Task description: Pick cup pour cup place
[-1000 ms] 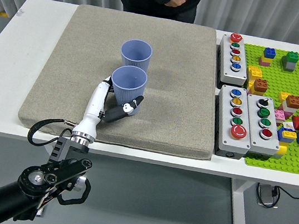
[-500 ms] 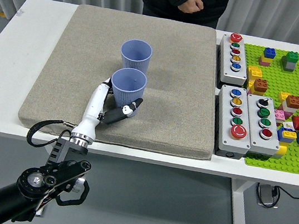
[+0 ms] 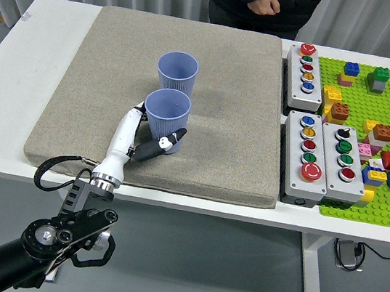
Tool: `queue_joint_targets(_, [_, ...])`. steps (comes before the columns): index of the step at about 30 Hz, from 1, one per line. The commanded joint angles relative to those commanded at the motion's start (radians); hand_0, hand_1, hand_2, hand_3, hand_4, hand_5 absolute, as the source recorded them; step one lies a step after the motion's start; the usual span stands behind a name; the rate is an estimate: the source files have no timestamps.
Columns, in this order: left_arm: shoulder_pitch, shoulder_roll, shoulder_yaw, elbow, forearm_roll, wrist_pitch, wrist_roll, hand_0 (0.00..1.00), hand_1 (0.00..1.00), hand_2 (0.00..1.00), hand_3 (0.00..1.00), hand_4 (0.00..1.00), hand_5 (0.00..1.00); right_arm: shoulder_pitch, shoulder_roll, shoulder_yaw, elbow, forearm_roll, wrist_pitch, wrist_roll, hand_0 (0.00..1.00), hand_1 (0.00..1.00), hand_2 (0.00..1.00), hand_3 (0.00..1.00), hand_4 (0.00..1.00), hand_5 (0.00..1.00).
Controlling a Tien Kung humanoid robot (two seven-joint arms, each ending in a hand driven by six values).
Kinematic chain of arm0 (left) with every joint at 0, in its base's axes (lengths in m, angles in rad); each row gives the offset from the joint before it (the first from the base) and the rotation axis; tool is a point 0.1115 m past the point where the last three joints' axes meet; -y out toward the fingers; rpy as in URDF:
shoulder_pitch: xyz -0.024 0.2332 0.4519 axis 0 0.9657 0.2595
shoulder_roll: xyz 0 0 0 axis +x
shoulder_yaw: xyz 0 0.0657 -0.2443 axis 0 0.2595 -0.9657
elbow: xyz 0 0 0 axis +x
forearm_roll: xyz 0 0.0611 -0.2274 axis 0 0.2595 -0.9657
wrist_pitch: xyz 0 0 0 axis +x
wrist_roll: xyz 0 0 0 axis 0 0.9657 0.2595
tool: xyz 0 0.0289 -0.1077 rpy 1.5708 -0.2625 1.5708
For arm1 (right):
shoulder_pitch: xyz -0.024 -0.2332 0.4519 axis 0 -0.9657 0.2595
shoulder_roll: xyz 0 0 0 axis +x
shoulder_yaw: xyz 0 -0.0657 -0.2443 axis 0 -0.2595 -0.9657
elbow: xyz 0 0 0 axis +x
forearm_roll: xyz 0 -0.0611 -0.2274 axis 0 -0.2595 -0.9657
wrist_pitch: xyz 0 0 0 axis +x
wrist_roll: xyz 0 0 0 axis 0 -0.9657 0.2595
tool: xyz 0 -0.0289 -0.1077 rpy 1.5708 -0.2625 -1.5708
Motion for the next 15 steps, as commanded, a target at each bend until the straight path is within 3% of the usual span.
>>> queue_joint_targets(15, [0.022, 0.007, -0.015, -0.028, 0.04, 0.0, 0.008, 0.603, 0.665, 0.81, 0.776, 0.905, 0.526, 0.002, -0.001, -0.003, -0.001, 0.005, 0.0, 0.0, 0.676, 0.62, 0.573, 0.563, 0.002, 0.182])
